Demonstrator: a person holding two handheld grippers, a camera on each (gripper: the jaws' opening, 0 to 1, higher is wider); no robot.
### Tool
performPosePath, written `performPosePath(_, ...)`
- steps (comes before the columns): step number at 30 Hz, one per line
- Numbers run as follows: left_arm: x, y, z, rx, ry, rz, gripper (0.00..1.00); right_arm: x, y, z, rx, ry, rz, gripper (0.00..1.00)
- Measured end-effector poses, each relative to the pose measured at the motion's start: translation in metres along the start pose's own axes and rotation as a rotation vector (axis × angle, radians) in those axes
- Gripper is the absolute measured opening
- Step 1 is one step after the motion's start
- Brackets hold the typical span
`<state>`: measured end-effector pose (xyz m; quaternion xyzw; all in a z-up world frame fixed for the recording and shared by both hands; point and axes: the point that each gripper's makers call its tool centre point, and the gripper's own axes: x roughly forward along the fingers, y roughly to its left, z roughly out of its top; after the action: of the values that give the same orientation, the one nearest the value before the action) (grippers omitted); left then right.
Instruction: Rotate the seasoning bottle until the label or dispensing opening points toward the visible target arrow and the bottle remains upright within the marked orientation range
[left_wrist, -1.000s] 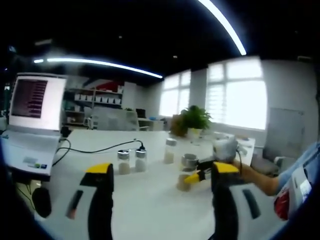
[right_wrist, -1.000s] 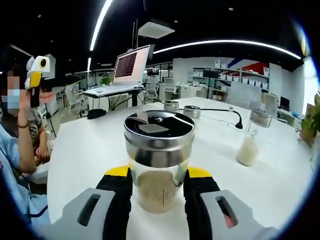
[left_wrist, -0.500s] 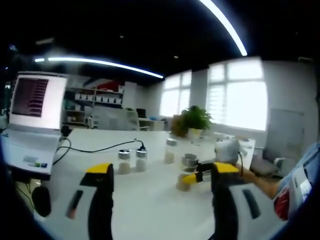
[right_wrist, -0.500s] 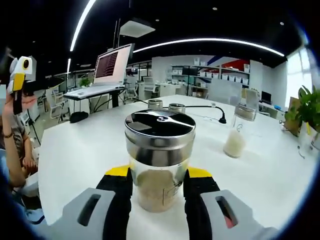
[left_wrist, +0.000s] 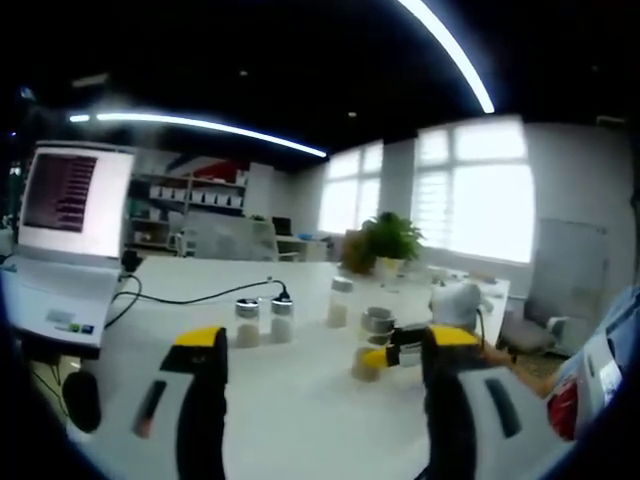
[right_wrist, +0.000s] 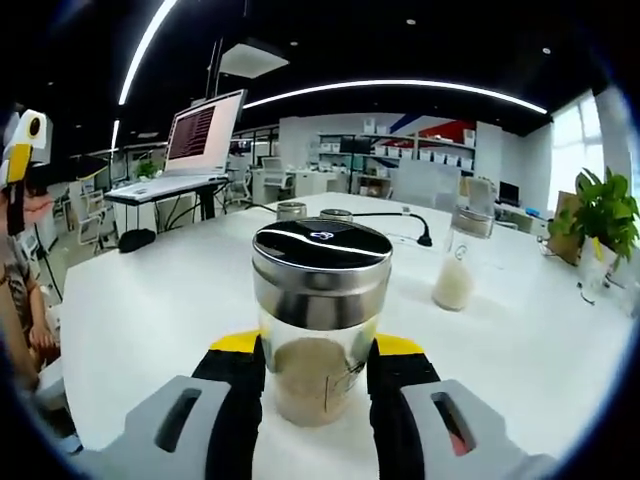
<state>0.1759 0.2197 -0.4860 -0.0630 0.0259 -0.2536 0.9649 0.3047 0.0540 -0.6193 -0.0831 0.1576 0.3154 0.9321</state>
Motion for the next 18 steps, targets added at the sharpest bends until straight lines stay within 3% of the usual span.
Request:
performPosePath(8,-0.0006,0.0024,-0.0004,-0.004,0.003,0.004,0.84,-0.0006,-0.0021,0.0000,0.004,-0.014,-0.032,0.40)
performPosePath(18,0.0001,0.0012,-0.0015,-0.008,0.005,0.001,0.84,-0.0006,-0.0025,0.0003,-0.019,-0.044,-0.010,0.40)
